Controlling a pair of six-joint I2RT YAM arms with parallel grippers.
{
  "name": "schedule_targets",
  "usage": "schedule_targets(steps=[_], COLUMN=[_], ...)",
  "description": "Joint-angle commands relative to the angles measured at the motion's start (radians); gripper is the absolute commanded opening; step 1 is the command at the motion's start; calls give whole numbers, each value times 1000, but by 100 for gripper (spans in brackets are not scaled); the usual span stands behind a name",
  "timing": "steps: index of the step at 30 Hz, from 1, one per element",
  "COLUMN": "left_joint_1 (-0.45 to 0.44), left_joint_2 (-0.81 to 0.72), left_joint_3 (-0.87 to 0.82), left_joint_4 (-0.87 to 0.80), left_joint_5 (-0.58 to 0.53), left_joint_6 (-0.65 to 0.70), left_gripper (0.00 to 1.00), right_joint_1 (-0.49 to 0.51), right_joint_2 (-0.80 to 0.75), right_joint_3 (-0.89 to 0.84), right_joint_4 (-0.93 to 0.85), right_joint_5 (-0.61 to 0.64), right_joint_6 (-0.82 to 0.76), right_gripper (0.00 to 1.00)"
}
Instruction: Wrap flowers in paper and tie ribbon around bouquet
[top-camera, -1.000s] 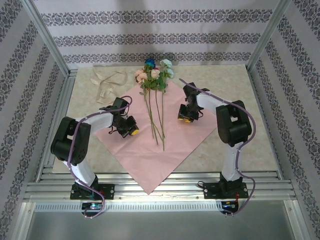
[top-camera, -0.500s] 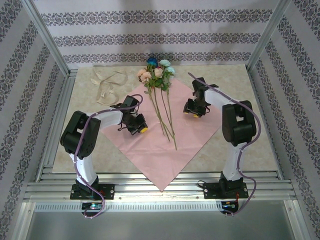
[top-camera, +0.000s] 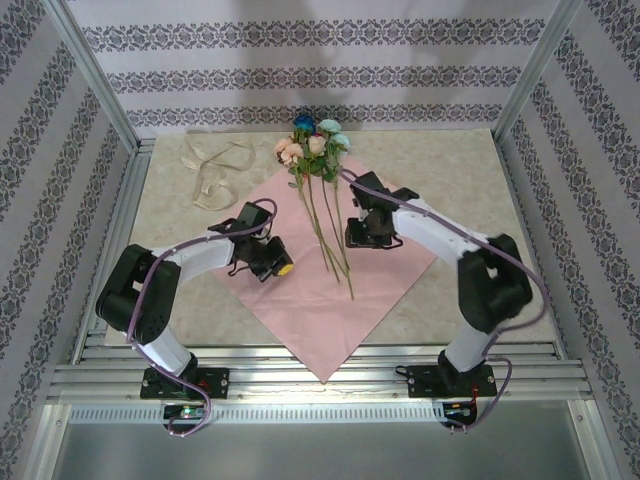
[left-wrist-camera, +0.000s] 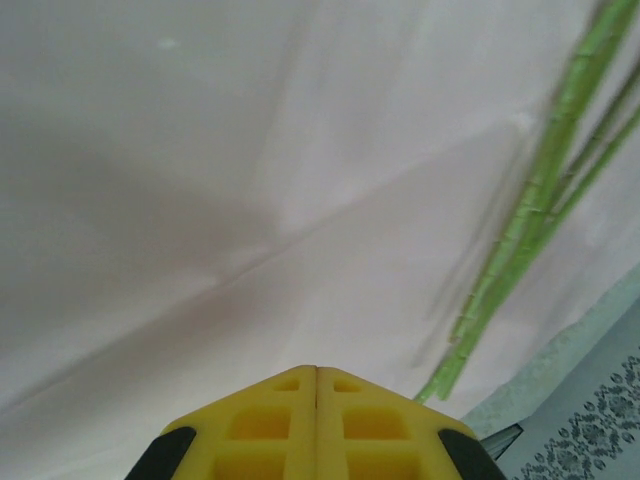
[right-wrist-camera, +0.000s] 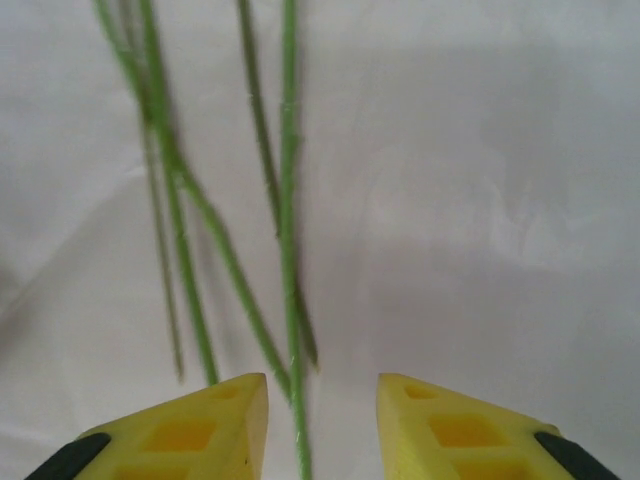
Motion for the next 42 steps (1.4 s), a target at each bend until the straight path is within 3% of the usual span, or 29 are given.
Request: schedule_targets(steps=[1,4,9,42], left_joint_1=[-8,-9,-10,-37], left_joint_2=[9,28,42,81], left_joint_3=[-21,-34,-48,-55], left_joint_4=[50,59,81,116], left_joint_5=[9,0,-3,7], left_joint_6=[-25,-17,-21,-34], left_gripper=[0,0,0,0], right_joint_1=[-4,3,13,132], right_joint_2=[139,199,264,453], right_joint_3=[108,157,194,490], right_joint_4=[2,11,14,-28], right_joint_5=[-63,-95,-115,-198], right_joint_6=[-29,-35,-27,53], right_gripper=[47,53,56,57])
